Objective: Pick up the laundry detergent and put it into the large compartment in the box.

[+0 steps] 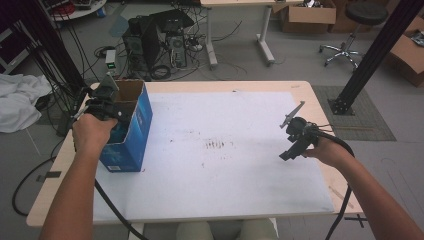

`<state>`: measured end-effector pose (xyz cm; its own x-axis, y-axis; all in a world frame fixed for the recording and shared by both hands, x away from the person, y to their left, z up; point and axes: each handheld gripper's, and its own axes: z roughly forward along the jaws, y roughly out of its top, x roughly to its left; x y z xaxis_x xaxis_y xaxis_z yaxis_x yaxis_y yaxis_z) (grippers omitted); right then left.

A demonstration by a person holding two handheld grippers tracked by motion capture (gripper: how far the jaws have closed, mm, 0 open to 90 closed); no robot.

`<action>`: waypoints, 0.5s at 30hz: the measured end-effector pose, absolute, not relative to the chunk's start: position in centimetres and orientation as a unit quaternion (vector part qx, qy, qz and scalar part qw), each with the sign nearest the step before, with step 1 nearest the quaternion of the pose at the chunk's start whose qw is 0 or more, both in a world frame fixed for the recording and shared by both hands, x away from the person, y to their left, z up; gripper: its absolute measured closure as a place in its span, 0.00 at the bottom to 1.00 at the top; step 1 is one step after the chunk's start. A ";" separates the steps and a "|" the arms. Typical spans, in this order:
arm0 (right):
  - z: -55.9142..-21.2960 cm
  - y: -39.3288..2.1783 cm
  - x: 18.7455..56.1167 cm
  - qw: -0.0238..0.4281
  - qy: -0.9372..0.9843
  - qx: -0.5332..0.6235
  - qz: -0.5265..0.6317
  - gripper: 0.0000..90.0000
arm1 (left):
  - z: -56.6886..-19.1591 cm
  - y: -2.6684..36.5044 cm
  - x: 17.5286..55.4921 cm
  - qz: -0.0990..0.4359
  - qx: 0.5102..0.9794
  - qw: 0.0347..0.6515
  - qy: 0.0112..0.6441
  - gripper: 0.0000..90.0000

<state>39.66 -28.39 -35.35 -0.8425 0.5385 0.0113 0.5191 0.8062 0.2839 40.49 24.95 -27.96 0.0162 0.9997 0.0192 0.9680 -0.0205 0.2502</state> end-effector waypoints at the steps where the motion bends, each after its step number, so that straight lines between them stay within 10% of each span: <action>1: -35.3 -28.4 39.7 0.035 0.950 0.278 0.139 0.20 | -28.0 24.9 40.5 0.095 0.708 0.083 0.695 0.35; 15: -34.8 -28.3 39.1 0.039 0.951 0.271 0.144 0.21 | -25.4 25.5 39.3 0.123 0.697 0.103 0.699 0.29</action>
<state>39.12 -28.33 -34.78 -0.8497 0.5272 0.0045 0.5050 0.8114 0.2944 39.25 25.48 -25.37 -0.0083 0.9996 0.0281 0.9490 -0.0010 0.3153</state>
